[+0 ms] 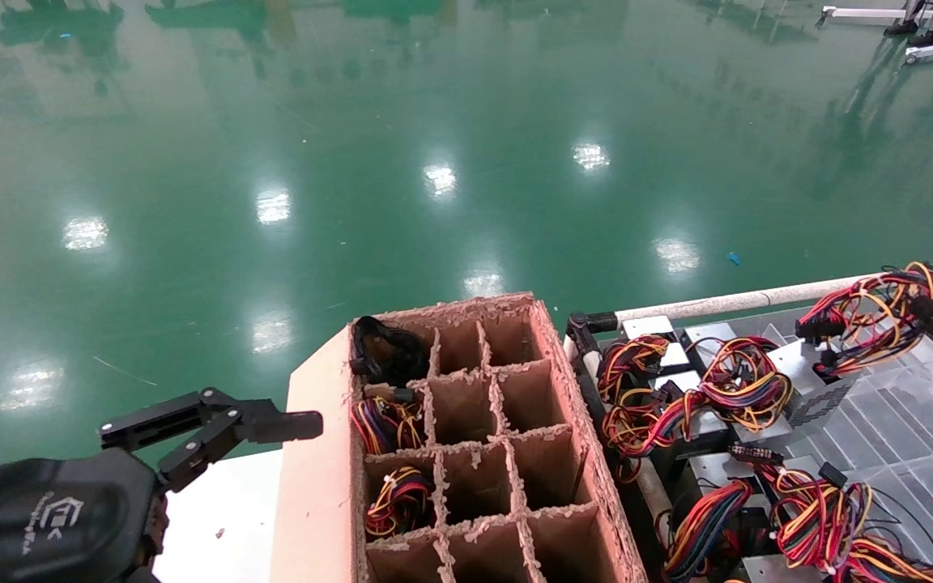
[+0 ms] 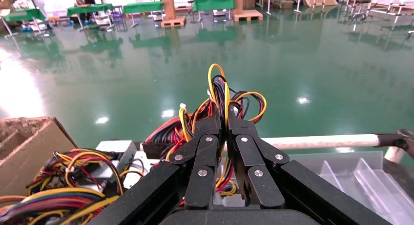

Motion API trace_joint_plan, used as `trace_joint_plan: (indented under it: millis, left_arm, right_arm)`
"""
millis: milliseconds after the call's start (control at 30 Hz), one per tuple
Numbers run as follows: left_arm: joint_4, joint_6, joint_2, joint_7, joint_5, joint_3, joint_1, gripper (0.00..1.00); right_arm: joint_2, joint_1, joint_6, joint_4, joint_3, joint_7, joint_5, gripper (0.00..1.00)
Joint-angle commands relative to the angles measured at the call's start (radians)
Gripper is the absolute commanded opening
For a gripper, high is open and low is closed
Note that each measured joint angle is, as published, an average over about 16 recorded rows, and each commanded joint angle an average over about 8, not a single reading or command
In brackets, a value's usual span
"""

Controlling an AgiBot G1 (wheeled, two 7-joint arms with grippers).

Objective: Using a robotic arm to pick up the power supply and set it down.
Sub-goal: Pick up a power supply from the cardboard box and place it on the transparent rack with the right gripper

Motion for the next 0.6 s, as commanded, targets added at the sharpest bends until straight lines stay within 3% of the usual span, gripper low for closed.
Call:
trace_joint_plan:
  millis: [33, 600]
  left_arm:
    - [0.0, 0.0, 0.0, 0.0, 0.0, 0.0, 0.0, 1.0]
    - [0.0, 0.0, 0.0, 0.0, -0.001, 0.001, 0.0, 1.0]
  right_arm:
    - [0.009, -0.002, 0.0, 0.003, -0.003, -0.002, -0.004, 0.0]
    - [0.085, 0.01, -0.042, 0.051, -0.044, -0.032, -0.064, 0.0]
